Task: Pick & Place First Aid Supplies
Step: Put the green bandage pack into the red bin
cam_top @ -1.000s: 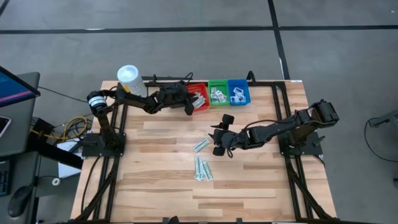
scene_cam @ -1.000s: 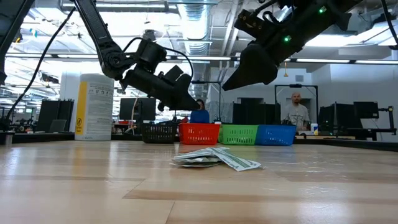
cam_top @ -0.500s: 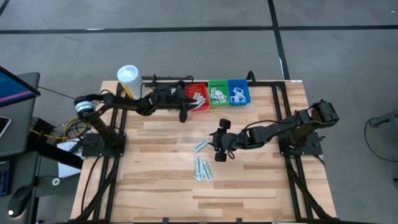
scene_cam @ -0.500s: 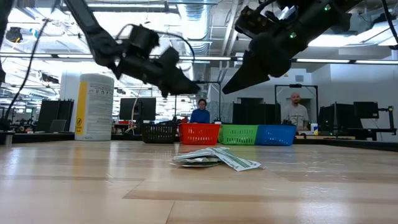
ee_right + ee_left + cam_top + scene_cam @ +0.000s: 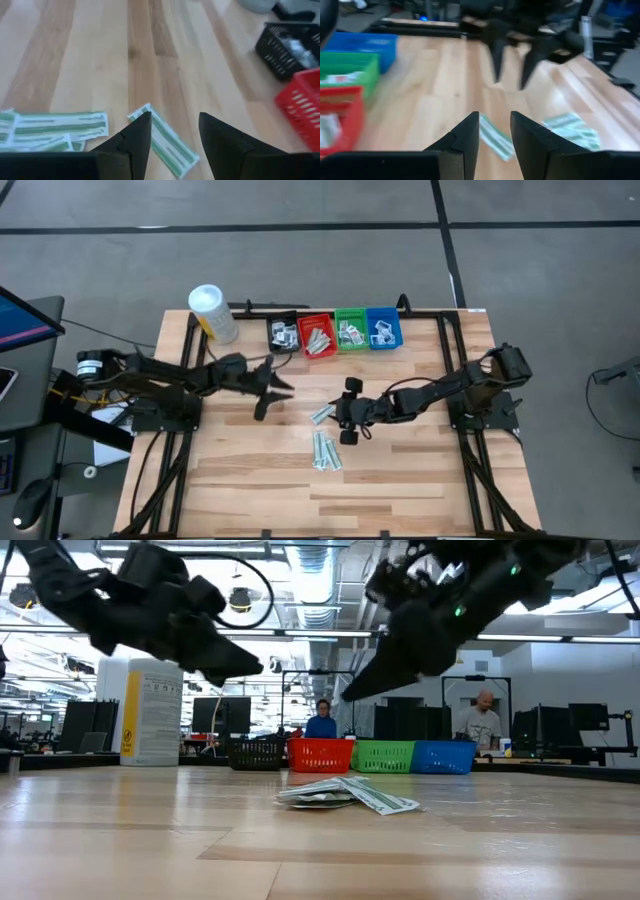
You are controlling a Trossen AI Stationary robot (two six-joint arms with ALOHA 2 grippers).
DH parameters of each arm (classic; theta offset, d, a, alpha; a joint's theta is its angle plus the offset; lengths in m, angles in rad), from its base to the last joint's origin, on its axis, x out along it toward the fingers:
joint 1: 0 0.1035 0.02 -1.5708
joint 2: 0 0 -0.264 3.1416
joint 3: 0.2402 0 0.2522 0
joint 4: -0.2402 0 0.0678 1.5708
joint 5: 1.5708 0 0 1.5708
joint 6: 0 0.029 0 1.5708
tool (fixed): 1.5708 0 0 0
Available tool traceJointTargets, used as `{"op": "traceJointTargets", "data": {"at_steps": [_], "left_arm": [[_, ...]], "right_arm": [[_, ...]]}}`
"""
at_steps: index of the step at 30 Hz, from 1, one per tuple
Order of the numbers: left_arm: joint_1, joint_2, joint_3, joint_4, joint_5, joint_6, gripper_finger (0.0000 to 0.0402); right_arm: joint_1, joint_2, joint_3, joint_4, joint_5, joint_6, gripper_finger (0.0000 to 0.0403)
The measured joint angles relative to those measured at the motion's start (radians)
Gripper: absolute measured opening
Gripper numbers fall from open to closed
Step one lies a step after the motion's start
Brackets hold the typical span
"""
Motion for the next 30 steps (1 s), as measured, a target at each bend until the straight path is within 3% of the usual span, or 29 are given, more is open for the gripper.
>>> {"op": "traceJointTargets", "data": {"at_steps": [9, 23, 30], "left_arm": [[-0.099, -0.011, -0.038, 0.024, -0.005, -0.004, 0.0111], [-0.102, -0.012, -0.038, 0.065, -0.015, -0.003, 0.0111], [-0.102, -0.011, -0.038, 0.069, -0.015, -0.003, 0.0111]], "right_arm": [[0.000, 0.190, 0.001, 0.130, 0.001, 0.022, 0.0159], [-0.065, 0.218, 0.001, 0.084, 0.004, -0.008, 0.0159], [-0.141, 0.215, 0.003, 0.027, -0.162, 0.026, 0.0159]]}}
